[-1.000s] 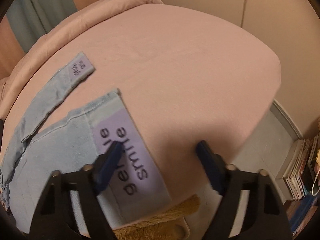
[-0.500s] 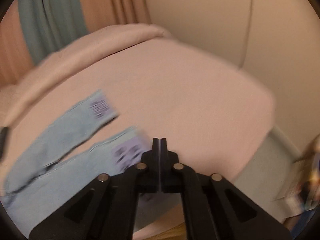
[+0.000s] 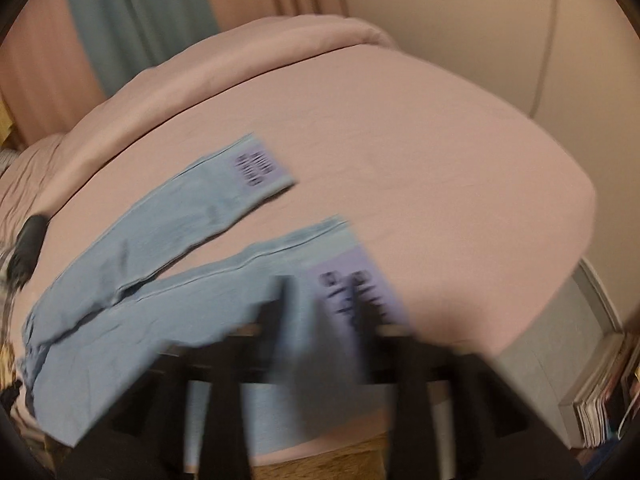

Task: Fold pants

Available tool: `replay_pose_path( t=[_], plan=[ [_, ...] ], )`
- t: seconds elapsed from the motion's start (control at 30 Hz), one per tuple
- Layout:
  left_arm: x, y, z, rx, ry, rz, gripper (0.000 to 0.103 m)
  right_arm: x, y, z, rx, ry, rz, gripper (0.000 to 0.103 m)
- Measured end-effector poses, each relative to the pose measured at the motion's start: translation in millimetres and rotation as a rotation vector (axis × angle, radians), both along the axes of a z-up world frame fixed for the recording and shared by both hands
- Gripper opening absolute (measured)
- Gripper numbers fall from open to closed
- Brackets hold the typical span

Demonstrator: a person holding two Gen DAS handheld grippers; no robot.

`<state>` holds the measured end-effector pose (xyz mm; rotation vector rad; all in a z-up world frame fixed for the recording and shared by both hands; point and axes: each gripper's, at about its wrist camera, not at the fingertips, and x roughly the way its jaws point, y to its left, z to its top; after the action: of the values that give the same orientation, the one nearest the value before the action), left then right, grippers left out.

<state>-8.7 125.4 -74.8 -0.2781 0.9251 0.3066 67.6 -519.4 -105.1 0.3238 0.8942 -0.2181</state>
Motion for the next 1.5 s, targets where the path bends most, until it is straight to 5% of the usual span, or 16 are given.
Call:
replay_pose_path(
  t=[0.17,0.27,0.53,0.63,0.9,1.33,1.43,1.5],
  plan=[
    [5,-16,11,-0.072,-0.037,-0.068,0.057,5,13,-47,-0.061,0.158,-0.019,0.067],
    [13,-31,13,-0.087,-0.047,-0.128,0.057,7,28,-50,-0.146,0.138,-0.037,0.068],
    [45,-67,-15,-0.118,0.052,-0.243,0.057,1,25,-52,-0.126,0.138,-0.078,0.069],
    [58,-66,-44,-0.133,0.155,-0.211,0.057,7,26,-54,-0.129,0.152,-0.086,0.069],
    [54,-79,-47,-0.058,0.135,-0.225,0.058,12,26,-54,-0.14,0.195,-0.123,0.069],
    [51,-81,-48,-0.05,0.125,-0.218,0.059,23,28,-55,-0.128,0.215,-0.151,0.071],
    [52,-81,-48,-0.067,0.126,-0.199,0.06,26,30,-45,-0.097,0.248,-0.196,0.071],
    [51,-82,-47,-0.073,0.126,-0.194,0.06,33,40,-19,-0.064,0.191,-0.199,0.072]
  ],
)
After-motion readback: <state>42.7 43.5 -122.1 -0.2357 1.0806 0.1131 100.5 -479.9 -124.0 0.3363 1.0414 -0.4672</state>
